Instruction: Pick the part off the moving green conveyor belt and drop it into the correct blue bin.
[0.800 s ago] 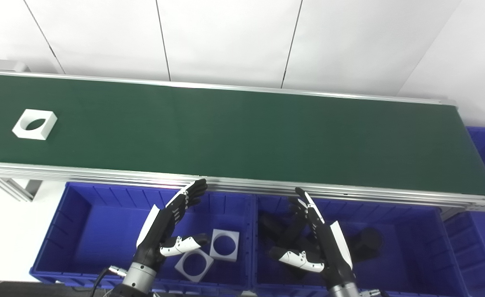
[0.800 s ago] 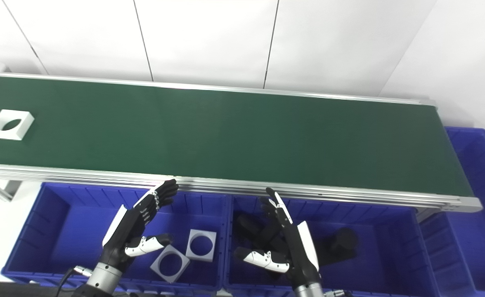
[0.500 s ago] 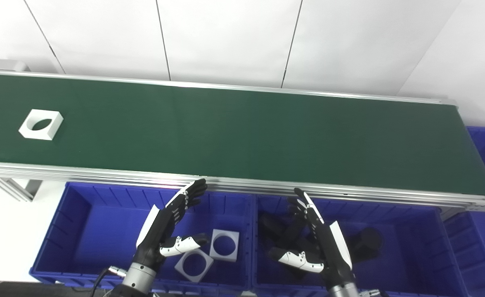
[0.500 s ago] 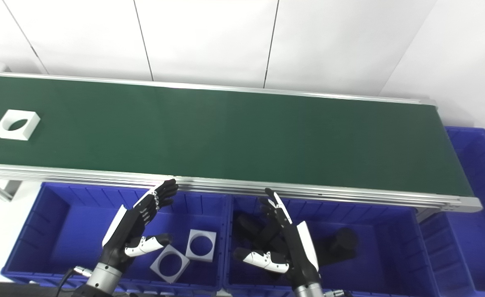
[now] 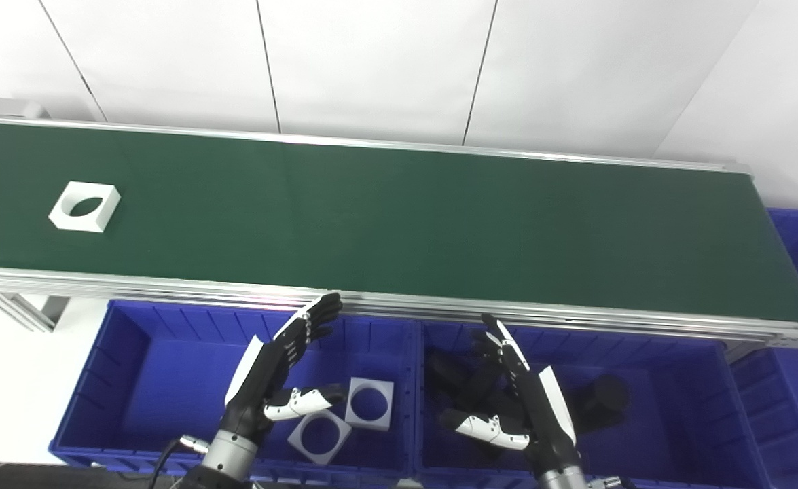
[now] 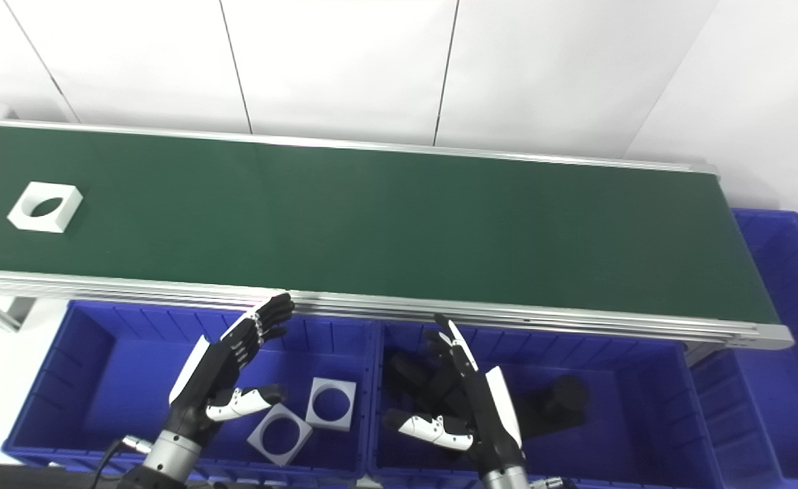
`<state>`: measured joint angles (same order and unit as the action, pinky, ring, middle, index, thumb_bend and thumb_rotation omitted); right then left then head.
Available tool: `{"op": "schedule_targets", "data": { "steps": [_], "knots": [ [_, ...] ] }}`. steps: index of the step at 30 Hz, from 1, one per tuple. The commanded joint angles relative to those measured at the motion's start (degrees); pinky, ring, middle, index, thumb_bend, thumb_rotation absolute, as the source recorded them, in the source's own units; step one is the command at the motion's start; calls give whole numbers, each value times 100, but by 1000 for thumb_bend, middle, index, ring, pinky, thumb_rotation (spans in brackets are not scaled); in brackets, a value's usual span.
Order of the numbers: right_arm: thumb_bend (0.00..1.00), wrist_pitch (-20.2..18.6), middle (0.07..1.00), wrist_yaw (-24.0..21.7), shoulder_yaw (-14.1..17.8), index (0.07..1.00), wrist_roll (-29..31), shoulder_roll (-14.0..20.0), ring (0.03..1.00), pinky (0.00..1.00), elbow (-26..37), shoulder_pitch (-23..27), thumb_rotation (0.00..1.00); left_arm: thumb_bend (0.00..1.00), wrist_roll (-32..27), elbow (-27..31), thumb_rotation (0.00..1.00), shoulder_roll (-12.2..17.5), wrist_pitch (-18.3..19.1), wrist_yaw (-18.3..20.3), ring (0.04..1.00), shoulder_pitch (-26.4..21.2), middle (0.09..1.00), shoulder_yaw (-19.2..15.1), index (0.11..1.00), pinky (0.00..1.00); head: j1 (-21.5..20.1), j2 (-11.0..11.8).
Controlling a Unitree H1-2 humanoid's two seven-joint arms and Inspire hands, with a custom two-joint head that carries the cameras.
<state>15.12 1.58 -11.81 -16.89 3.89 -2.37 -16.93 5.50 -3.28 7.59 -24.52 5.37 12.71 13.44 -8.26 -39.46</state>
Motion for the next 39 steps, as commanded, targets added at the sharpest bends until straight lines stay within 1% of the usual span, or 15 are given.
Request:
{"op": "schedule_targets", "data": {
  "steps": [1, 4, 5, 8, 11, 12, 16, 19, 22, 25, 29, 31, 33, 37, 39],
  "knots": [
    [923, 324, 876, 54, 16, 958, 69, -20, 871, 879, 58, 68, 455, 902, 152, 400, 549, 136, -233, 23, 881, -237, 883, -11, 884, 837, 117, 58],
    [921, 419, 875, 79, 35, 958, 50, 22, 871, 880, -44, 100, 460, 875, 432, 806, 532, 317, -39, 224, 882, -481, 894, -31, 897, 850, 434, 217],
    [920, 442, 876, 80, 42, 958, 54, 35, 873, 879, -70, 108, 463, 864, 548, 975, 526, 368, 89, 274, 881, -571, 897, -53, 898, 846, 434, 217],
    [919, 535, 882, 82, 62, 960, 109, 51, 877, 878, -194, 149, 453, 843, 635, 1265, 491, 437, 364, 368, 889, -826, 902, -112, 895, 854, 659, 387],
    [922, 600, 875, 134, 86, 951, 68, 43, 875, 877, -275, 168, 449, 826, 662, 1486, 427, 461, 573, 422, 863, -1080, 886, -192, 880, 800, 720, 450],
    [922, 617, 873, 143, 92, 949, 63, 45, 874, 876, -304, 177, 448, 823, 704, 1559, 420, 465, 688, 441, 859, -1149, 884, -221, 879, 789, 777, 527],
    [916, 661, 876, 155, 102, 957, 60, 70, 879, 863, -402, 219, 450, 824, 802, 1661, 404, 495, 949, 491, 847, -1305, 873, -325, 884, 771, 816, 626],
    [909, 757, 876, 154, 115, 957, 88, 99, 881, 871, -500, 253, 443, 837, 869, 1660, 429, 525, 1057, 484, 844, -1380, 879, -406, 889, 760, 834, 673],
    [908, 827, 872, 159, 142, 954, 103, 138, 877, 877, -591, 301, 441, 829, 915, 1508, 431, 524, 949, 395, 842, -1467, 884, -482, 889, 754, 954, 735],
    [912, 847, 873, 120, 176, 959, 168, 175, 875, 874, -662, 338, 445, 824, 1061, 1310, 481, 539, 924, 305, 876, -1582, 905, -582, 910, 813, 1123, 784],
    [904, 941, 875, 92, 207, 964, 283, 213, 872, 886, -767, 394, 424, 830, 1198, 885, 491, 579, 839, 140, 890, -1830, 909, -753, 918, 840, 1235, 797],
    [904, 966, 873, 105, 213, 963, 261, 236, 872, 897, -794, 410, 428, 828, 1320, 693, 486, 625, 895, 66, 892, -1980, 910, -826, 922, 840, 1288, 810],
    [911, 962, 872, 94, 219, 962, 274, 256, 879, 908, -804, 418, 436, 807, 1333, 519, 416, 671, 966, 48, 893, -2120, 918, -897, 927, 831, 1309, 804],
    [913, 1016, 874, 59, 228, 958, 381, 268, 884, 926, -837, 434, 426, 823, 1553, 151, 372, 782, 1082, -134, 889, -2358, 916, -1080, 924, 824, 1304, 786],
    [910, 1040, 877, 40, 223, 959, 416, 281, 888, 935, -858, 444, 421, 823, 1656, -30, 344, 878, 1026, -221, 888, -2451, 917, -1135, 925, 822, 1289, 767]
  ]
}}
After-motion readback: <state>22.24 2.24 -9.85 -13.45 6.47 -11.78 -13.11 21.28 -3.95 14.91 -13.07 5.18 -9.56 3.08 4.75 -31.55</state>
